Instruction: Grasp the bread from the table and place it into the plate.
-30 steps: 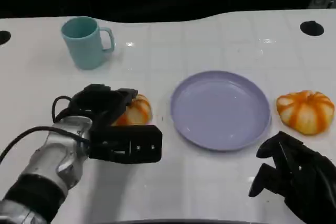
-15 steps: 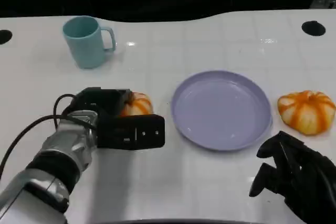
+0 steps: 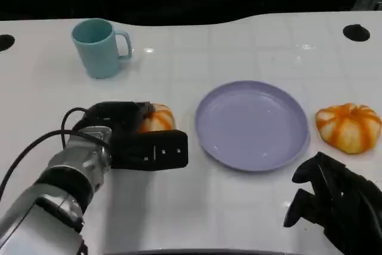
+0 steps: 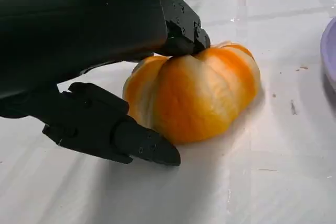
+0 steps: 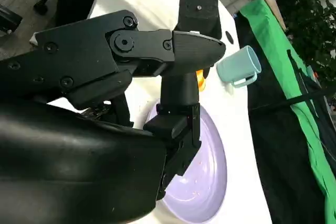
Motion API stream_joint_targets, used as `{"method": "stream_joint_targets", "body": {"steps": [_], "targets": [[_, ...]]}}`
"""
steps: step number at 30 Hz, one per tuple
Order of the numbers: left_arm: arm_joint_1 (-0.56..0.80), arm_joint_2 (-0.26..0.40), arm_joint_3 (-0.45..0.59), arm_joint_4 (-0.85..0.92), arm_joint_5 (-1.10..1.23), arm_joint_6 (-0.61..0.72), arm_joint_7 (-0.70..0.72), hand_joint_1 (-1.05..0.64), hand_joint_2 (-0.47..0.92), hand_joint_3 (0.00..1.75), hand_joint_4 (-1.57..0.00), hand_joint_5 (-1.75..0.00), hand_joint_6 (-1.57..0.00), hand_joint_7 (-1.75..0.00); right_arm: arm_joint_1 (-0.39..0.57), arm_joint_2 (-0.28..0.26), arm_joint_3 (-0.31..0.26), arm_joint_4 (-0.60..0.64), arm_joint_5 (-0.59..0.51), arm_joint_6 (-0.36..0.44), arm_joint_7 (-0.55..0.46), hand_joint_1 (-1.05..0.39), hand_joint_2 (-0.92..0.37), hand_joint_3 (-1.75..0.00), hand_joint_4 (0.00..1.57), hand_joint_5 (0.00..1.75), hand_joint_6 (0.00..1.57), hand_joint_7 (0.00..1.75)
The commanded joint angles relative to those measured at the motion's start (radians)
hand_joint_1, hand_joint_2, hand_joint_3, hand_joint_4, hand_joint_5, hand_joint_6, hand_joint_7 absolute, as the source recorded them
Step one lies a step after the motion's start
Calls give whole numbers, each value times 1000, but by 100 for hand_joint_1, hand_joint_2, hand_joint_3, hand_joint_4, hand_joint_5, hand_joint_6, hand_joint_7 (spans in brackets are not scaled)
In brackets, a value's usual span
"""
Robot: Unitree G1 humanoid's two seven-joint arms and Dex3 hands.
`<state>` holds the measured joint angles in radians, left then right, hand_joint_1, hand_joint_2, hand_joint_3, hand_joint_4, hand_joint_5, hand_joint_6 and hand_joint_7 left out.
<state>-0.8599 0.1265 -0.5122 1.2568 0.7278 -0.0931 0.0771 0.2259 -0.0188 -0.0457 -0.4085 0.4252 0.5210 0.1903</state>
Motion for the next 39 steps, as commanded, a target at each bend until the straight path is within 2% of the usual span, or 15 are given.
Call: {"method": "stream_joint_targets", "body": {"steps": [1, 2, 3, 4, 6, 8, 11, 12, 13, 15, 23, 33, 39], "targets": [[12, 16, 30, 17, -48, -106, 85, -25, 92, 11, -85, -81, -107, -20, 4, -10, -3, -16, 4, -4, -3, -43, -92, -44, 64, 175, 51, 159], [16, 19, 29, 20, -49, -120, 111, -24, 92, 11, -87, -94, -113, -20, 4, -10, -4, -17, 4, -3, -5, -43, -92, -44, 64, 175, 51, 159], [20, 20, 29, 22, -49, -128, 140, -23, 92, 16, -86, -134, -108, -61, 4, -10, -4, -18, 3, -3, -6, -43, -92, -44, 64, 175, 51, 159], [22, 20, 29, 25, -49, -133, 159, -22, 91, 18, -84, -158, -88, -115, 4, -11, -4, -18, 2, -3, -6, -43, -92, -44, 64, 175, 51, 159], [31, 20, 35, 24, -51, -153, 215, -19, 91, 24, -85, -170, -73, -156, 3, -14, -5, -14, 2, -7, -1, -43, -92, -44, 63, 175, 50, 159], [34, 20, 36, 27, -52, -163, 238, -17, 91, 27, -86, -174, -68, -171, 3, -15, -6, -12, 2, -9, 1, -43, -92, -44, 63, 175, 50, 159], [33, 19, 43, 27, -57, -166, 255, -17, 90, 29, -87, -175, -67, -174, 1, -16, -8, -9, 5, -10, 4, -43, -92, -43, 63, 175, 50, 160], [33, 18, 49, 25, -62, -167, 263, -15, 81, 50, -85, -175, -64, -174, 0, -17, -10, -7, 8, -10, 6, -43, -92, -44, 63, 175, 49, 160], [32, 18, 52, 23, -66, -167, 268, -15, 74, 63, -84, -175, -63, -175, 0, -17, -12, -5, 9, -10, 7, -43, -92, -44, 63, 175, 49, 160], [27, 17, 55, 18, -72, -172, 285, -13, 67, 76, -85, -175, -62, -175, -2, -11, -17, -3, 16, -2, 0, -43, -92, -43, 63, 175, 50, 159], [-13, 2, 93, -19, -117, -155, 292, -13, 66, 80, -86, -175, -57, -175, -5, -10, -14, 0, 8, -4, -3, -42, -92, -44, 65, 175, 52, 159], [-55, -22, 105, -91, -132, -185, 299, -13, 59, 98, -93, -175, -63, -175, -9, -10, -14, 2, 8, 2, -8, -41, -92, -45, 65, 175, 53, 159], [-101, -52, 88, -116, -112, -211, 299, -16, 54, 100, -90, -175, -65, -175, -9, -7, -11, 5, 9, 1, -9, -40, -92, -44, 65, 175, 52, 159]]}}
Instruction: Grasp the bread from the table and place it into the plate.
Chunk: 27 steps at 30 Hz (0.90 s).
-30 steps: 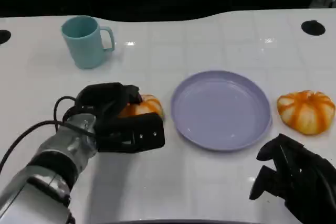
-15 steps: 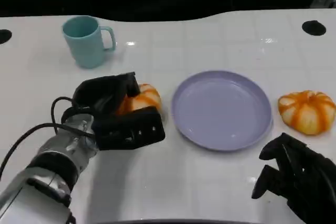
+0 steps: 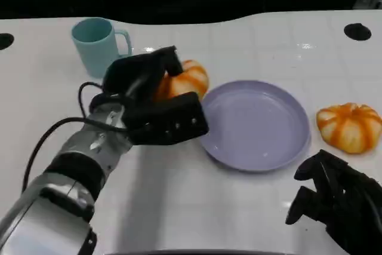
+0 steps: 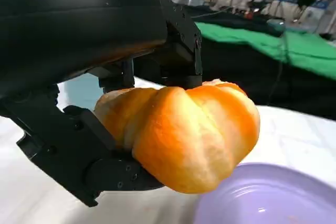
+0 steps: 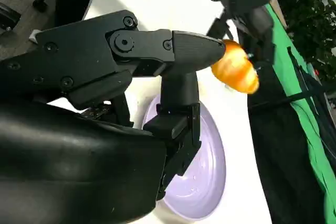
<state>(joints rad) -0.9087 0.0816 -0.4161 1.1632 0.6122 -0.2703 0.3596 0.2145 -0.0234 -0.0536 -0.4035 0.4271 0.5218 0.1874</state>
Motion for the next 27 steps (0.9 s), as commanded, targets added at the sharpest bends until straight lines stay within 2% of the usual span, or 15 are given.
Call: {"method": "stream_joint_targets", "body": {"steps": [1, 4, 8, 13, 16, 17, 18, 20, 23, 26, 27], "targets": [[-61, -12, -13, -25, 3, -45, 0, -16, 53, 100, -90, -175, -65, -175, 2, -1, -2, 0, 6, -1, -6, -40, -92, -44, 65, 175, 52, 159], [-77, -22, -21, -22, -6, -95, -40, -12, 50, 100, -91, -175, -67, -175, 3, -2, 2, 0, 4, -4, -2, -41, -92, -44, 65, 175, 52, 159], [-93, -50, -14, -15, -23, -106, -93, -19, 44, 116, -93, -175, -70, -175, 6, -4, 4, -3, 6, -8, 4, -41, -92, -45, 66, 175, 52, 161], [-137, -107, -18, 0, -21, -22, -170, -18, 43, 117, -96, -175, -72, -175, 11, -7, 5, -5, 2, -13, 7, -42, -92, -45, 64, 175, 50, 160], [-161, -135, -30, 11, -9, 44, -199, -20, 46, 110, -92, -175, -66, -173, 11, -4, 7, -10, 0, -9, 0, -42, -92, -45, 63, 175, 49, 160], [-169, -145, -34, 17, -5, 62, -204, -20, 51, 100, -89, -175, -62, -162, 11, -3, 8, -11, -1, -9, -2, -42, -92, -45, 63, 175, 49, 160], [-173, -151, -37, 21, -4, 73, -207, -20, 57, 87, -87, -175, -68, -130, 11, -3, 9, -12, -3, -9, -4, -42, -92, -45, 63, 175, 49, 160], [-184, -168, -49, 33, 7, 99, -210, -21, 64, 75, -84, -175, -72, -115, 13, -1, 12, -13, -6, -12, -5, -42, -92, -45, 63, 175, 50, 160], [-192, -188, -63, 47, 11, 122, -207, -23, 70, 66, -83, -175, -74, -112, 15, -2, 17, -13, -11, -17, -4, -42, -92, -46, 63, 175, 49, 160], [-206, -223, -74, 66, 11, 175, -220, -25, 77, 57, -79, -173, -74, -83, 18, -4, 22, -13, -14, -24, 0, -42, -92, -46, 62, 175, 49, 160], [-212, -233, -76, 70, 11, 195, -228, -26, 82, 47, -77, -166, -74, -69, 19, -4, 23, -11, -14, -27, 2, -42, -92, -46, 62, 175, 49, 160]]}}
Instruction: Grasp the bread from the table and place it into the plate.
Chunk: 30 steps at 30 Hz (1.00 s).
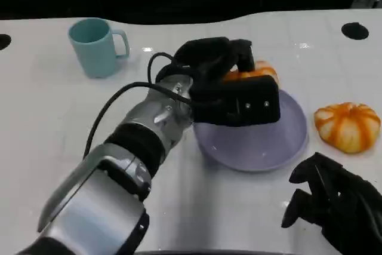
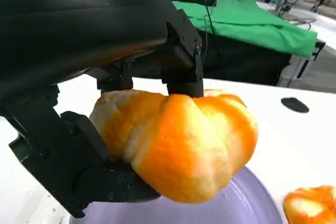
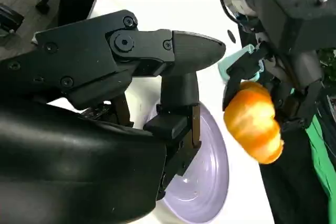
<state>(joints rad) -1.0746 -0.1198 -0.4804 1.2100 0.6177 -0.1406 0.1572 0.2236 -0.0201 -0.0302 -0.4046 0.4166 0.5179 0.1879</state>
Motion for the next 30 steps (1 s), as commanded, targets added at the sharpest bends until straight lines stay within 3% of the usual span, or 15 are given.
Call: {"method": "stream_joint_targets", "body": {"steps": [1, 2, 5, 9, 16, 19, 20, 21, 23, 25, 30], "targets": [[-53, -46, -15, 29, 7, 92, -31, -27, 87, 38, -76, -162, -76, -56, 11, -8, 1, -9, -5, -27, 4, -42, -92, -46, 62, 175, 49, 160], [-57, -56, -18, 33, 8, 112, -34, -27, 90, 28, -77, -167, -78, -45, 12, -9, 2, -9, -5, -30, 5, -42, -92, -46, 62, 175, 48, 160], [-58, -71, -31, 39, 15, 138, -29, -26, 92, 24, -75, -167, -80, -36, 14, -6, 4, -12, -2, -28, 0, -42, -92, -46, 62, 175, 48, 160], [-57, -79, -46, 48, 21, 157, -33, -24, 92, 20, -75, -131, -79, -27, 18, -8, 11, -11, -8, -42, 4, -42, -92, -46, 62, 175, 48, 161], [-38, -79, -41, 65, 1, 120, -66, -26, 92, 8, -67, -147, -84, -18, 22, -8, 9, -17, 1, -36, -1, -42, -92, -45, 62, 175, 49, 160], [-38, -71, -47, 72, 1, 108, -109, -30, 92, 12, -56, -133, -74, -9, 23, -8, 7, -15, 4, -39, 5, -42, -92, -45, 62, 175, 49, 160], [-39, -68, -56, 74, 8, 106, -128, -43, 92, 19, -41, -91, -58, -4, 23, -8, 7, -15, 6, -41, 6, -42, -92, -45, 62, 175, 49, 160], [-39, -63, -62, 74, 12, 104, -144, -48, 92, 22, -38, -70, -51, -2, 23, -8, 7, -14, 6, -43, 7, -42, -92, -45, 62, 175, 49, 160], [-37, -58, -69, 73, 16, 103, -165, -55, 92, 26, -32, -45, -40, -1, 23, -8, 7, -14, 5, -42, 7, -42, -92, -45, 62, 175, 49, 160], [-35, -54, -79, 76, 20, 102, -191, -63, 92, 31, -19, -32, -29, 0, 22, -7, 6, -17, 7, -33, 1, -43, -92, -45, 61, 175, 49, 160], [-43, -45, -100, 81, 32, 108, -251, -76, 92, 43, -2, -18, -16, 0, 20, -9, 7, -19, 1, -31, -5, -43, -92, -44, 61, 175, 48, 161]]}}
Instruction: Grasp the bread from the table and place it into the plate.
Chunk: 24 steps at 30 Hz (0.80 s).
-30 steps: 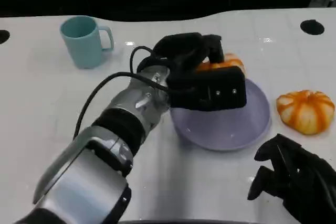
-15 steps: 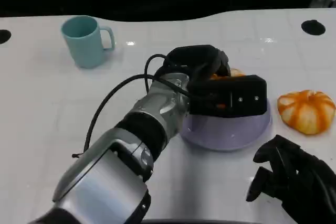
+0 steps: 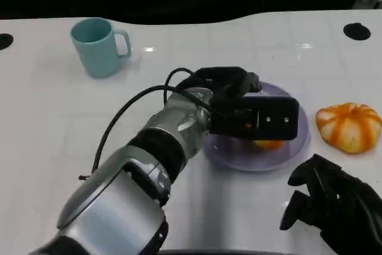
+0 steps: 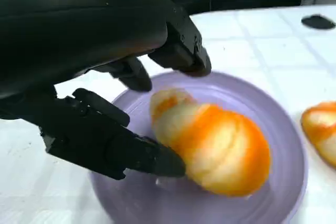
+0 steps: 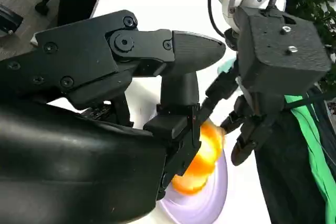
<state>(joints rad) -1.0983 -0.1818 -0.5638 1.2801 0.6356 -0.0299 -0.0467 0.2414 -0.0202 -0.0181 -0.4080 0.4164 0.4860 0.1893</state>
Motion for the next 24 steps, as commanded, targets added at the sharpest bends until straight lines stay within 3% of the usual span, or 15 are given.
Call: {"method": "stream_joint_targets", "body": {"steps": [1, 3, 10, 14, 24], "targets": [[-22, 18, -23, 12, 20, 4, -58, -80, 92, 45, -1, -11, -13, -1, 2, -10, -5, -13, 2, -4, -3, -43, -92, -44, 61, 175, 49, 161], [-29, 22, -39, 14, 36, 16, -82, -84, 92, 49, 0, -2, -10, -1, 0, -11, -8, -6, 8, -11, 7, -43, -92, -44, 61, 175, 49, 161], [-33, 39, -40, 7, 35, 11, -105, -89, 92, 55, 0, 0, -9, -1, -3, -14, -12, 6, 5, -23, 21, -43, -92, -45, 64, 175, 49, 161], [-8, 67, 31, -32, -33, -47, -74, -88, 92, 55, -2, -1, -11, -2, -4, -9, -16, 3, 8, -12, 11, -43, -92, -44, 63, 175, 49, 161], [106, 146, 258, -176, -298, -190, -217, -80, 92, 49, -17, -10, -22, -6, -12, -13, -13, 3, 1, -2, -1, -42, -92, -44, 62, 175, 48, 161]]}}
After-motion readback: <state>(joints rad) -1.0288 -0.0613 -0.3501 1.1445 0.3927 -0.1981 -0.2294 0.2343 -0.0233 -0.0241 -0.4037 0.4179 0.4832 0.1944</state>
